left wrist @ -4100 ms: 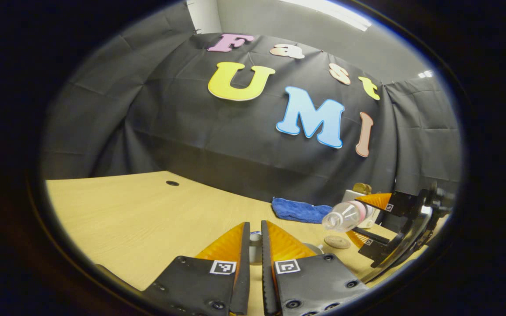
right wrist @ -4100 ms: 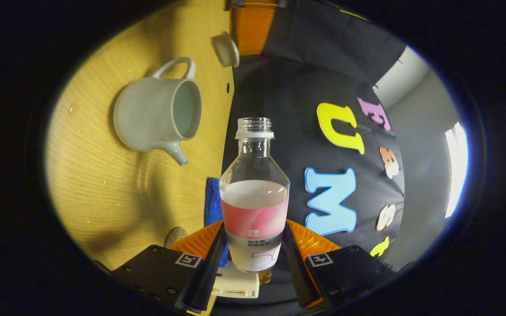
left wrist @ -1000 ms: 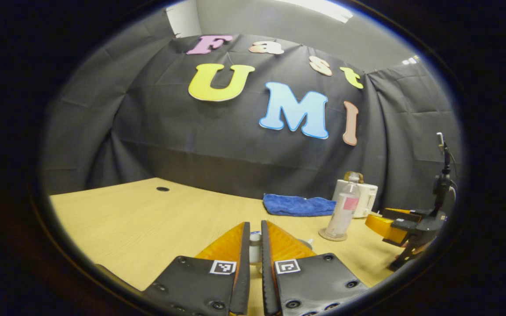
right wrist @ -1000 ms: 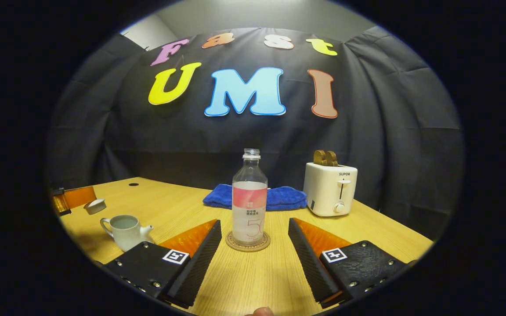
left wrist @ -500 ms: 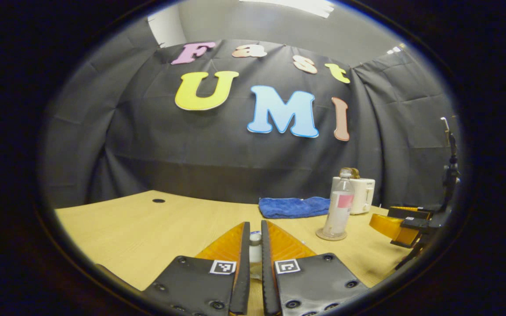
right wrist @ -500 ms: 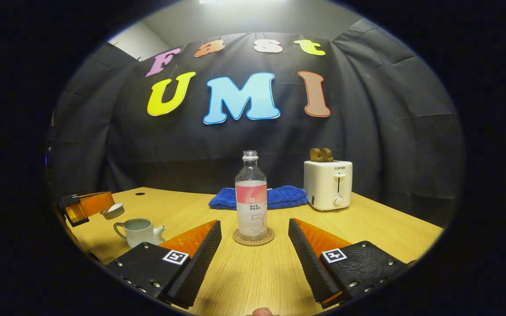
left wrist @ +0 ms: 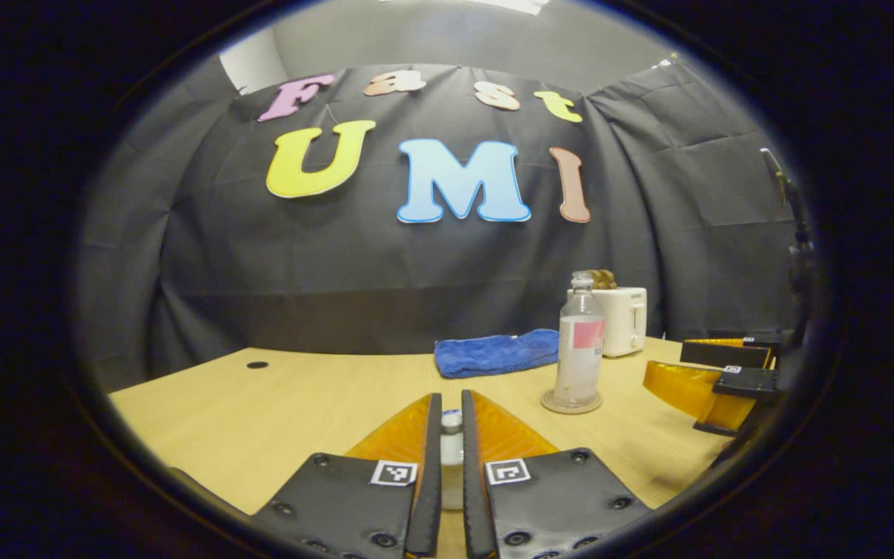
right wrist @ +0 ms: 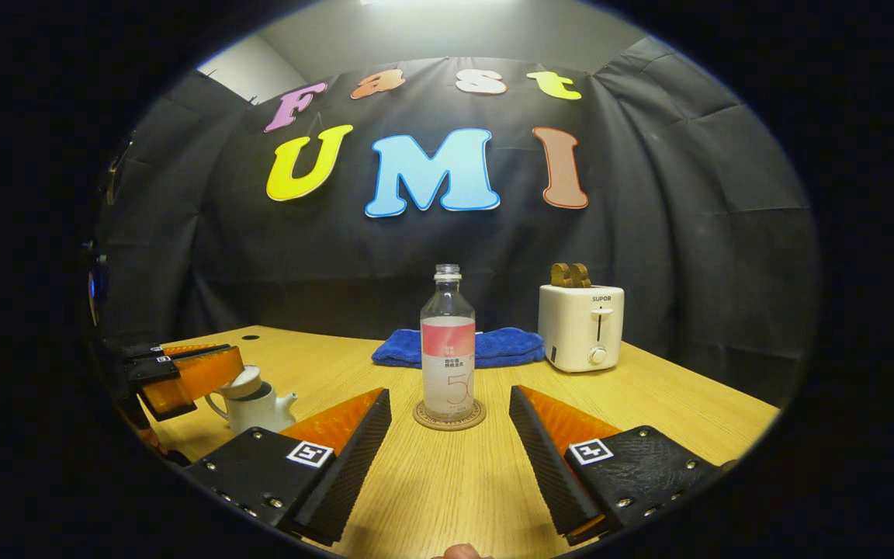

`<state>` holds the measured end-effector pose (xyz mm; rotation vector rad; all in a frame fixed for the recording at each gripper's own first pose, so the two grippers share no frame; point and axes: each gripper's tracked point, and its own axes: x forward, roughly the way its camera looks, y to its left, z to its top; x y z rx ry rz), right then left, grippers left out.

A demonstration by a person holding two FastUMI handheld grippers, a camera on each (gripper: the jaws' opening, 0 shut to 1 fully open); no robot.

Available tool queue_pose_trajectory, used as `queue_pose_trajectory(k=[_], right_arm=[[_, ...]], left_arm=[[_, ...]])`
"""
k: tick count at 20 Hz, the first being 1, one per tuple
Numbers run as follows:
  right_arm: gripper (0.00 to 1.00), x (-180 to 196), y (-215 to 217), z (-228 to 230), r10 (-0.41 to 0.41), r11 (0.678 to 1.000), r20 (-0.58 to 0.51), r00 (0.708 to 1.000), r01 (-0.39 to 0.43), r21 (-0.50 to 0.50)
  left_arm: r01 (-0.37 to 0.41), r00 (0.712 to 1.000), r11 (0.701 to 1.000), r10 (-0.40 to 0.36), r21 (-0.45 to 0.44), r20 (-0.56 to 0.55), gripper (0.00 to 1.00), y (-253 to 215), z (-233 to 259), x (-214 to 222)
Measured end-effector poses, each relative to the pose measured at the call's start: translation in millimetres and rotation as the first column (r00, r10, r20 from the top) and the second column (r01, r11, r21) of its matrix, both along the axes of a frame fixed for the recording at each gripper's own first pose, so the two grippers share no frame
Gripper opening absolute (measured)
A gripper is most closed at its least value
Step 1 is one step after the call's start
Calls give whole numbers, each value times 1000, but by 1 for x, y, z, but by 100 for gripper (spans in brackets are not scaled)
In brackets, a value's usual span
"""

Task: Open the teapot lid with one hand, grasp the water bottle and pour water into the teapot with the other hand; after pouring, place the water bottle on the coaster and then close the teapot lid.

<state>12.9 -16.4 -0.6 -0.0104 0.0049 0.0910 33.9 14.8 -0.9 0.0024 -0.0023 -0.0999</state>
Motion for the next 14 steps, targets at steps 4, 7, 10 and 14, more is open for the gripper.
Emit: queue_pose_trajectory(k=[4,7,10,14], right_arm=[[95,0,2,0,5,1000,0,1000,-5,1],[95,0,1,-1,7,1000,1,1000,-7,0],[95,0,2,-1,8,1000,1,1000,-8,0],[95,0,2,-1,8,1000,1,1000,-8,1]], left_arm=[[-20,1000,1000,20,0,0,22,3,0,1],[-33,999,999,33,0,0,22,3,1,3],[-23,1000,1000,23,2,-4,22,0,-1,7],[-26,1000,1000,26,2,-6,22,0,0,7]])
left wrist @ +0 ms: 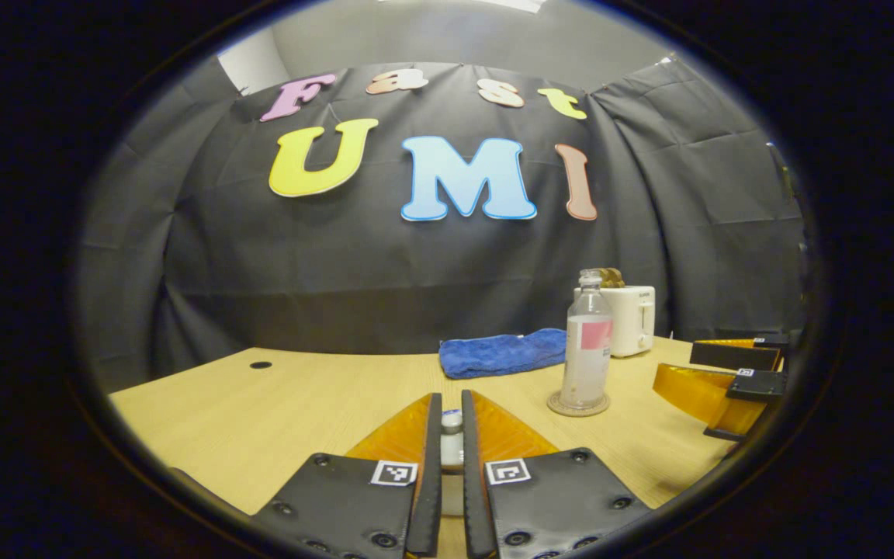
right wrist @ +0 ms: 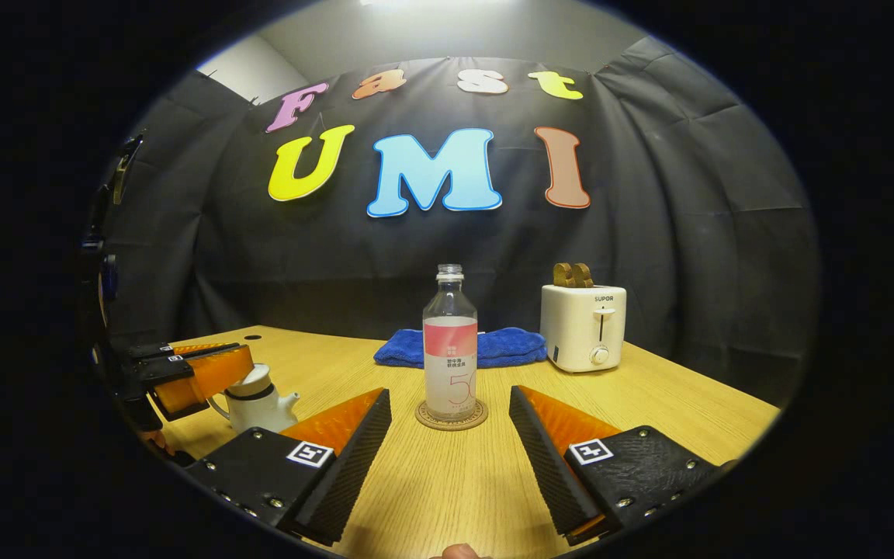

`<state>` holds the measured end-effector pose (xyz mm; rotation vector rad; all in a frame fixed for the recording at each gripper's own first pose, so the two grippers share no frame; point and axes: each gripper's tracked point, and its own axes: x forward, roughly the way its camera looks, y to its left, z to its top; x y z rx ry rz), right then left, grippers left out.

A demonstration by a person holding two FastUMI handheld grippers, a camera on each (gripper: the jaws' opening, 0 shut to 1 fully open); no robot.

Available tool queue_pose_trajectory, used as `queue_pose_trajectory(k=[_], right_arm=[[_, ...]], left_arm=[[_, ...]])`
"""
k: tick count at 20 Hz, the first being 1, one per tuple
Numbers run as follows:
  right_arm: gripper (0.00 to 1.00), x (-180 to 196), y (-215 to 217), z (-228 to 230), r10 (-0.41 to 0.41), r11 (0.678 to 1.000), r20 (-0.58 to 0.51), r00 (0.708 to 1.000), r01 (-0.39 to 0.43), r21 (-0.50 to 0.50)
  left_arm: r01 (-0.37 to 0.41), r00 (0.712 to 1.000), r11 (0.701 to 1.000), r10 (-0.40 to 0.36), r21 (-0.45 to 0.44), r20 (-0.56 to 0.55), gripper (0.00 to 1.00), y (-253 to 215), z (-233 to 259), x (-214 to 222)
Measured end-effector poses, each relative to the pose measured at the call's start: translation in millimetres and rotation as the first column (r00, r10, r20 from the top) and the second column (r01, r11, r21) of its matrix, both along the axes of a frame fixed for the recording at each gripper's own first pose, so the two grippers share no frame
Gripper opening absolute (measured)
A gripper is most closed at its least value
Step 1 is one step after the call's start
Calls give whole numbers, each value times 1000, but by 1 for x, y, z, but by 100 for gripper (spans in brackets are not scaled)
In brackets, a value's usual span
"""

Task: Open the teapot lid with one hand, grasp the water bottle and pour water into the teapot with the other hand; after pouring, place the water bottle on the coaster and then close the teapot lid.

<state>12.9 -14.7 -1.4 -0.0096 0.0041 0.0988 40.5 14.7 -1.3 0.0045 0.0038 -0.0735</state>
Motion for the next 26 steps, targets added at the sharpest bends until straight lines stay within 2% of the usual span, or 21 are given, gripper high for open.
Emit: queue_pose_trajectory(k=[5,8,10,11,15,19,23,26], right_arm=[[95,1,0,0,2,1000,0,1000,-2,0],[95,0,1,0,3,1000,0,1000,-3,0],[95,0,1,0,2,1000,0,1000,-2,0],[95,0,0,0,2,1000,0,1000,-2,0],[95,0,0,0,2,1000,1,1000,-2,-1],[95,-1,-1,0,-7,1000,-1,1000,7,-1],[95,-6,1,0,2,1000,-1,1000,-2,-2],[95,-9,3,0,10,1000,-2,1000,-10,-2]], left_arm=[[-1,1000,1000,1,-2,2,27,0,0,1],[-1,1000,1000,1,-3,1,24,0,1,0],[-8,1000,1000,8,-2,2,27,2,1,0],[-10,1000,1000,10,-3,3,34,2,1,-1],[-18,1000,1000,18,-3,2,38,0,2,-3],[9,1000,1000,-9,-5,7,69,-13,3,-10],[-12,1000,1000,12,-3,7,100,-15,3,-20],[-6,1000,1000,6,-3,8,100,-22,3,-25]])
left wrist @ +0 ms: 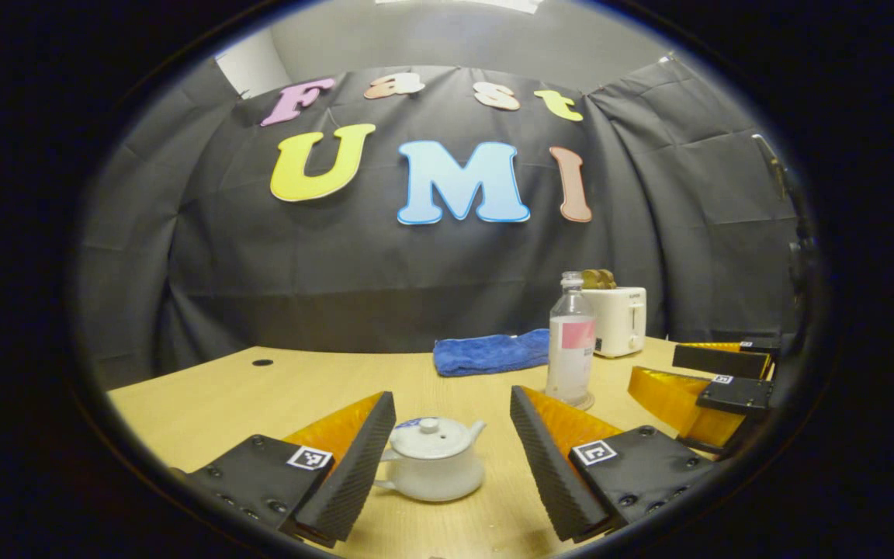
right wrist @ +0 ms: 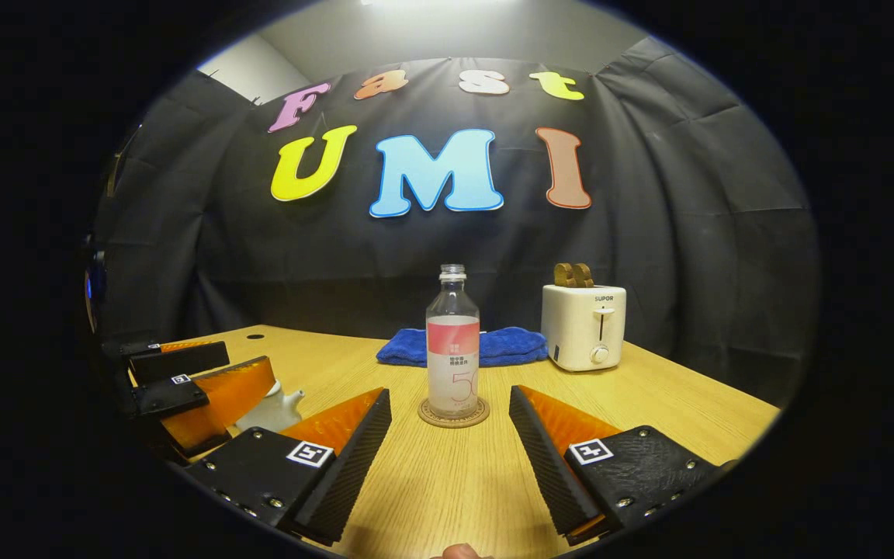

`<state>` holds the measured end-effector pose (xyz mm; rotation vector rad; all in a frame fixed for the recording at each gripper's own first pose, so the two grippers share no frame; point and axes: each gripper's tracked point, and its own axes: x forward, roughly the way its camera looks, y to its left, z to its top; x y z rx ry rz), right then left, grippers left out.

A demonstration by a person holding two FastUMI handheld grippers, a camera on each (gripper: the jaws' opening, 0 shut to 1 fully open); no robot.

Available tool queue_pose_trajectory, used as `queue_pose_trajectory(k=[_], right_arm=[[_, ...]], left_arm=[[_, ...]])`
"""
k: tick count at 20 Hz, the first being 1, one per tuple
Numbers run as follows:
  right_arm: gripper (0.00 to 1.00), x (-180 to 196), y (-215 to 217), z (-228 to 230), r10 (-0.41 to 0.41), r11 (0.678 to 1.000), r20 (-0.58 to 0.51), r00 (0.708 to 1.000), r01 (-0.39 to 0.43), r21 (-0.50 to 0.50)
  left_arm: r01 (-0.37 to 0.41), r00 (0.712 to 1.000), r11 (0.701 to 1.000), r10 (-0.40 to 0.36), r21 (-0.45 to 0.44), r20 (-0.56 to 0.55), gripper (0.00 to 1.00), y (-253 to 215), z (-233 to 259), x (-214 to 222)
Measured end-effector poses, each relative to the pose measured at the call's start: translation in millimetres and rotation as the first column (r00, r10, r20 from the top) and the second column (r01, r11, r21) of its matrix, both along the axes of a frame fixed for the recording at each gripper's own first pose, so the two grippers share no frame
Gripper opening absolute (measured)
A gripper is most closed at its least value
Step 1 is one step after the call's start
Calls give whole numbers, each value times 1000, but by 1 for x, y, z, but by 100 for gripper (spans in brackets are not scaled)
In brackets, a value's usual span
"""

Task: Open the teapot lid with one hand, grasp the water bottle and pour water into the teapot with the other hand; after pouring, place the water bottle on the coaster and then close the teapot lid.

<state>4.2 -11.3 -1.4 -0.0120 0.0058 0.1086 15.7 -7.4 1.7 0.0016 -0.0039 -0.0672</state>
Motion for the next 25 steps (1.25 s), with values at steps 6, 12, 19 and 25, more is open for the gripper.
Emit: queue_pose_trajectory(k=[6,12,19,25], right_arm=[[95,-7,3,0,13,1000,0,1000,-13,0],[95,-7,3,0,13,1000,0,1000,-13,1],[95,-7,2,0,13,1000,-1,1000,-13,0],[95,-7,2,0,13,1000,-1,1000,-13,1]], left_arm=[[-1,1000,1000,1,0,-1,100,-1,-1,-4],[-1,1000,1000,1,1,-1,100,0,-1,-4],[0,1000,1000,0,2,-2,100,-1,0,-4],[0,1000,1000,0,2,-2,100,-1,0,-4]])
